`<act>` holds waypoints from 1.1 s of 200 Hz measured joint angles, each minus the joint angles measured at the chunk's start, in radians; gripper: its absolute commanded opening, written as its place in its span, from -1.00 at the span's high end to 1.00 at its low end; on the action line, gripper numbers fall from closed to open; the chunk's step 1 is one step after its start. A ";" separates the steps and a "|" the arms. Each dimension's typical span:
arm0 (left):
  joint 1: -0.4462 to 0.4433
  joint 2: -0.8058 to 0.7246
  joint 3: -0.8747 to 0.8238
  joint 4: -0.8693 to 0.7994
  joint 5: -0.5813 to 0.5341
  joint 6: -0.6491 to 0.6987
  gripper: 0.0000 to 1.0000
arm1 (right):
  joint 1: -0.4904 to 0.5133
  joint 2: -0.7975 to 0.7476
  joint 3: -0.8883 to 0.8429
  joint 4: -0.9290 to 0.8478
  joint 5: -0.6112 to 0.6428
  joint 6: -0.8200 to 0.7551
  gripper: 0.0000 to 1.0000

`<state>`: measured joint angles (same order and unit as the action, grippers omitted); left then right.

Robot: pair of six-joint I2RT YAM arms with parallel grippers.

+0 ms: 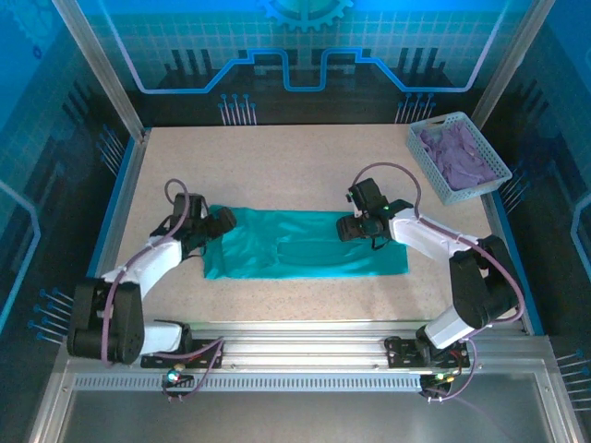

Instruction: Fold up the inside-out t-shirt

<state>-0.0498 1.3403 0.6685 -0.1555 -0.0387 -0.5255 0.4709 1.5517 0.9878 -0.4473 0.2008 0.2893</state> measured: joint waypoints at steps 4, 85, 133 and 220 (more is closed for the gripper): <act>0.008 0.023 0.012 -0.002 -0.001 0.002 -0.98 | 0.001 -0.002 0.002 0.001 -0.003 -0.002 -0.59; 0.018 0.271 0.143 -0.028 0.100 0.072 -0.92 | 0.002 -0.029 0.000 0.022 -0.031 -0.010 -0.58; -0.042 0.255 0.120 -0.035 0.140 0.092 -0.51 | 0.002 -0.030 -0.003 0.023 -0.052 -0.007 -0.57; -0.062 0.264 0.087 -0.030 0.268 0.084 0.60 | 0.002 -0.030 -0.003 0.023 -0.055 0.002 -0.56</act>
<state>-0.1116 1.6043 0.7559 -0.1856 0.2295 -0.4419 0.4728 1.5219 0.9852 -0.4248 0.1459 0.2916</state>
